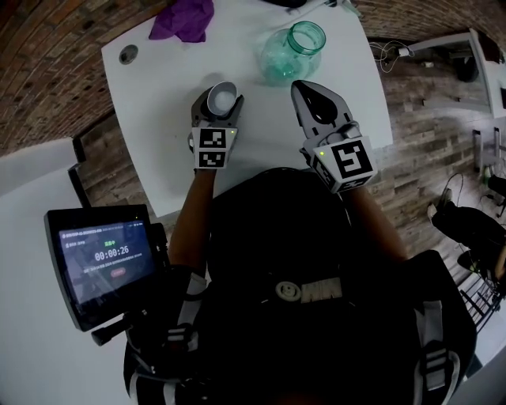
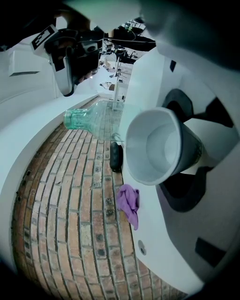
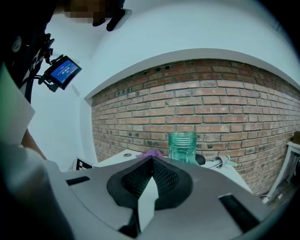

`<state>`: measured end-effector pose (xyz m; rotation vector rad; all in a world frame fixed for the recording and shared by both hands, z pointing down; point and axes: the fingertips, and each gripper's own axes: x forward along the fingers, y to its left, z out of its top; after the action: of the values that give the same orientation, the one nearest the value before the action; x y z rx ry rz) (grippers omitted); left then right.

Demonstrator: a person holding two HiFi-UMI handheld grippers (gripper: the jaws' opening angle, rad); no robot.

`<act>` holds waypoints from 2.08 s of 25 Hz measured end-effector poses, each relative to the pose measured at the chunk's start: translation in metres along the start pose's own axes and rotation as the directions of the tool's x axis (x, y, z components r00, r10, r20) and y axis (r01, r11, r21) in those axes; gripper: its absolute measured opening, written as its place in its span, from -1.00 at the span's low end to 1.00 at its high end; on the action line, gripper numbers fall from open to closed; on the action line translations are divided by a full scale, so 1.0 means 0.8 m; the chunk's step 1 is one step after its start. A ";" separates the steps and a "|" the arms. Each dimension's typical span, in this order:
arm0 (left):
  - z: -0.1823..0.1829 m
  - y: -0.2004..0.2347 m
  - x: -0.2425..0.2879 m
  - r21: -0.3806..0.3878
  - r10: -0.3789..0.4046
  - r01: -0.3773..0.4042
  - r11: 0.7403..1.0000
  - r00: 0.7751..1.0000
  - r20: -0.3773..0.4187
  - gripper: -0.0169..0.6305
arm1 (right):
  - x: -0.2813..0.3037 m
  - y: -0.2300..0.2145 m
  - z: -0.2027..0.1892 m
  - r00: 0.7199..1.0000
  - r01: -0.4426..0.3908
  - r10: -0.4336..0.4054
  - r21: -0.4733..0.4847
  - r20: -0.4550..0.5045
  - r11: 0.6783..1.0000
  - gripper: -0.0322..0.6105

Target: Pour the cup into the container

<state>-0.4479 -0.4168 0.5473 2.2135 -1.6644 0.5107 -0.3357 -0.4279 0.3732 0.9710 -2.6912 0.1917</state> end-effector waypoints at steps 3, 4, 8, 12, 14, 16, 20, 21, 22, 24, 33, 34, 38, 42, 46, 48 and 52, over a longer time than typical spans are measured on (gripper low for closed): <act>-0.001 0.004 0.001 -0.009 0.002 -0.002 1.000 1.000 0.000 -0.06 | -0.002 -0.003 -0.001 1.000 0.001 -0.001 0.016 0.012 1.000 -0.91; -0.001 0.001 -0.001 -0.014 0.006 -0.006 1.000 1.000 0.001 -0.06 | -0.009 -0.006 -0.001 1.000 -0.002 0.001 0.018 0.016 1.000 -0.91; 0.006 -0.015 -0.008 0.003 0.030 -0.030 1.000 1.000 0.010 -0.06 | -0.035 -0.022 0.002 0.999 -0.017 0.016 0.018 0.042 1.000 -0.91; 0.019 -0.018 -0.018 0.018 0.042 -0.042 0.999 0.999 0.010 -0.06 | -0.048 -0.039 0.006 0.998 -0.024 0.023 0.018 0.055 1.000 -0.91; 0.038 -0.014 -0.023 0.041 0.042 -0.043 0.998 0.999 0.020 -0.06 | -0.051 -0.048 0.008 0.998 -0.028 0.026 0.019 0.064 0.999 -0.91; 0.063 -0.012 -0.029 0.073 0.029 -0.031 0.997 0.999 0.028 -0.06 | -0.054 -0.059 0.008 0.997 -0.032 0.031 0.024 0.068 0.999 -0.91; 0.115 -0.016 -0.035 0.121 -0.018 0.014 0.993 0.999 0.033 -0.06 | -0.053 -0.076 0.006 0.996 -0.052 0.049 0.040 0.078 0.998 -0.91; 0.128 -0.019 -0.036 0.136 -0.031 0.026 0.990 0.999 0.035 -0.07 | -0.052 -0.079 0.005 0.995 -0.059 0.055 0.045 0.084 0.997 -0.91; 0.141 -0.024 -0.037 0.153 -0.046 0.040 0.987 0.998 0.036 -0.06 | -0.051 -0.083 0.005 0.994 -0.067 0.062 0.051 0.091 0.996 -0.91; 0.167 -0.037 -0.037 0.198 -0.077 0.069 0.978 0.996 0.033 -0.06 | -0.049 -0.089 0.005 0.991 -0.085 0.078 0.060 0.109 0.995 -0.91; 0.250 -0.068 -0.023 0.382 -0.165 0.173 0.908 0.985 -0.052 -0.07 | -0.031 -0.110 0.004 0.980 -0.148 0.137 0.071 0.146 0.986 -0.91; 0.254 -0.069 -0.021 0.395 -0.172 0.185 0.900 0.983 -0.067 -0.07 | -0.030 -0.111 0.005 0.979 -0.154 0.142 0.071 0.149 0.986 -0.91; 0.264 -0.072 -0.014 0.441 -0.192 0.230 0.867 0.973 -0.129 -0.07 | -0.026 -0.116 0.009 0.976 -0.169 0.156 0.076 0.156 0.983 -0.91; 0.268 -0.069 -0.007 0.497 -0.192 0.258 0.829 0.965 -0.180 -0.07 | -0.019 -0.126 0.014 0.974 -0.172 0.158 0.078 0.165 0.982 -0.91; 0.271 -0.071 -0.006 0.532 -0.192 0.287 0.797 0.954 -0.228 -0.07 | -0.012 -0.127 0.015 0.973 -0.177 0.160 0.090 0.169 0.980 -0.91; 0.273 -0.074 -0.006 0.549 -0.194 0.302 0.779 0.950 -0.246 -0.07 | -0.008 -0.127 0.015 0.972 -0.180 0.163 0.090 0.168 0.980 -0.91; 0.276 -0.078 -0.004 0.584 -0.191 0.325 0.744 0.941 -0.281 -0.07 | -0.004 -0.124 0.015 0.972 -0.183 0.166 0.092 0.168 0.979 -0.91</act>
<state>-0.3687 -0.4987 0.3485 2.6632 -1.1397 1.3216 -0.2724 -0.5049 0.3639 0.8078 -2.9426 0.3082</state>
